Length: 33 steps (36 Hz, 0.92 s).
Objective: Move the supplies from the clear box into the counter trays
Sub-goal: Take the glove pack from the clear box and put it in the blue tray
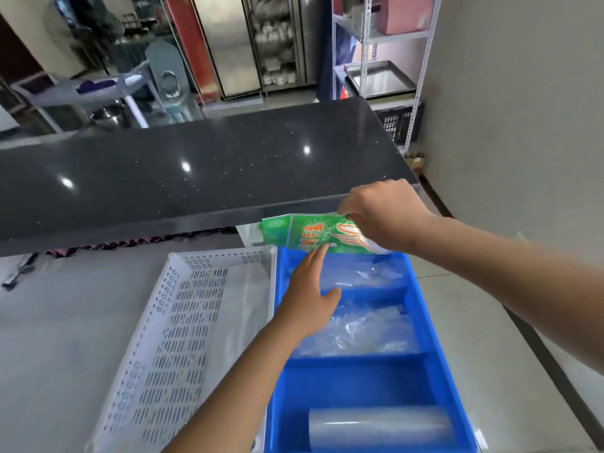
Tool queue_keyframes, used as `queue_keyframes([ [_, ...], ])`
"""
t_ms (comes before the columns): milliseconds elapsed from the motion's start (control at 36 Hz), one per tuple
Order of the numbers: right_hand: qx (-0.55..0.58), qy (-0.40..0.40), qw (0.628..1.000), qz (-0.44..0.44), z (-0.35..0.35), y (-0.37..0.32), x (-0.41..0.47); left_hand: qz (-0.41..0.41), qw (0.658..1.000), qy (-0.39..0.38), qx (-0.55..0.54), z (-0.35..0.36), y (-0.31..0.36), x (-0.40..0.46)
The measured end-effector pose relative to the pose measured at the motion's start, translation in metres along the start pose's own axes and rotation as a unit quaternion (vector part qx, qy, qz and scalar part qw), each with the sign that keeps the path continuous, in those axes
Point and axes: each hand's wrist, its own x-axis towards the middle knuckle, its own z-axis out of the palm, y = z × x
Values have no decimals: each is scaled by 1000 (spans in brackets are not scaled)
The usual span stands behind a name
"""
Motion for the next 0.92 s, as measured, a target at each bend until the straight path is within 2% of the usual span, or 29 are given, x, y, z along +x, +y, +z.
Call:
queue_keyframes([
  [111, -46, -41, 998, -4, 18, -1, 6, -30, 998, -32, 37, 10, -4, 25],
  [361, -42, -117, 992, -5, 69, -12, 9, -74, 985, -87, 132, 29, -29, 47],
  [500, -23, -129, 991, 6, 91, -8, 14, -64, 985, -88, 133, 29, -28, 33],
  [556, -14, -138, 990, 7, 97, -7, 18, -30, 993, -58, 101, 24, -27, 21],
  [611, -5, -146, 989, 10, 103, -6, 22, 0, 998, 23, 54, 14, -26, 11],
  [694, 15, -132, 991, 19, 109, 1, 27, 19, 988, 155, 8, -8, -29, 7],
  [750, 41, -126, 991, 33, 109, 8, 27, 4, 979, 204, -6, -23, -37, 12],
  [806, 72, -116, 989, 56, 107, 15, 24, -23, 977, 214, 10, -35, -47, 21],
  [917, 107, -66, 986, 106, 107, 30, 0, -90, 985, 148, -18, -47, -66, 41],
])
